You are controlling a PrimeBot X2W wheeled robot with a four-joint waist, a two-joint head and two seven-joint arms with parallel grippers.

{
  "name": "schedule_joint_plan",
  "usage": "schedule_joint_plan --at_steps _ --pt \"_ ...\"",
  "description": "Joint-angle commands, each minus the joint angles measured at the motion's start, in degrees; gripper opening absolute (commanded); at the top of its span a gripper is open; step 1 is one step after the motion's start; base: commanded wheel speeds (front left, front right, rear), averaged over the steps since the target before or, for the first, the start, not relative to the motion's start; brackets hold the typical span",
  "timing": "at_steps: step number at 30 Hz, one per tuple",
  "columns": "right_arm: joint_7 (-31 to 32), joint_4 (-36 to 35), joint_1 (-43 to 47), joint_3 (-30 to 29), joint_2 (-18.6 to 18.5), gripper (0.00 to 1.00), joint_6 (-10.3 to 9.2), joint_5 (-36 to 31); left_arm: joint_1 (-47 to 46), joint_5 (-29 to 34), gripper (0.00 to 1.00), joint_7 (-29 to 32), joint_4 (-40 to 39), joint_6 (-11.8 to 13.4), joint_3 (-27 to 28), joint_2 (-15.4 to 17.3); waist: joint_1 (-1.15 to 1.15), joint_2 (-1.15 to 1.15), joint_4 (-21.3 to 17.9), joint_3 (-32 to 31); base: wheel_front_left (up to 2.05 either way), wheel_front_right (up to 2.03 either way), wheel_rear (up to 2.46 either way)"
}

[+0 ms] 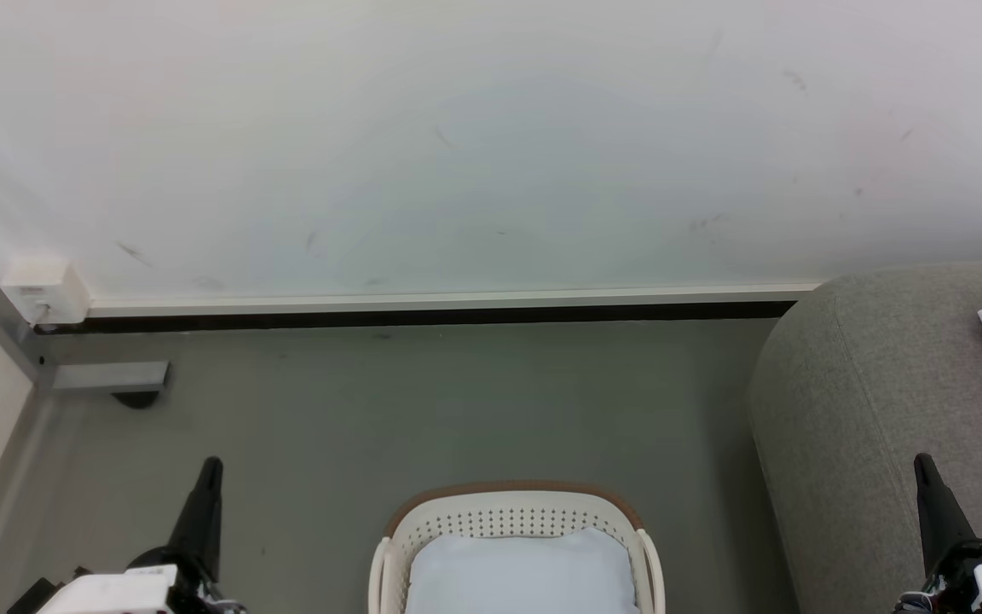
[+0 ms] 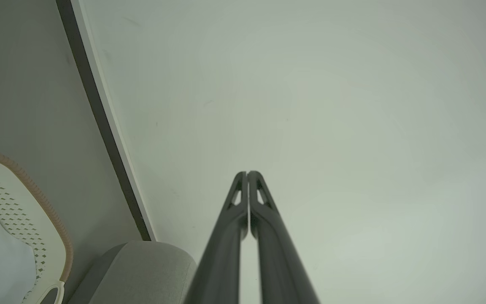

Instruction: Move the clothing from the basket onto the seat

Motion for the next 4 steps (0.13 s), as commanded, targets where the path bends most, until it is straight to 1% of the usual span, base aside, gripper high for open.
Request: schedule_joint_plan --at_steps 1,4 --pt "0.2 -0.3 -0.7 -0.2 0.0 0.0 -0.12 0.1 -0.4 -0.8 0.0 0.2 -0.2 -0.3 0.1 0.1 0.0 0.0 0.0 0.0 0.0 0.0 0.0" --pt "0.2 -0.3 -0.7 -0.2 0.0 0.0 -0.12 0.1 -0.4 -0.8 0.0 0.2 -0.2 -0.3 0.1 0.1 0.0 0.0 0.0 0.0 0.0 0.0 0.0"
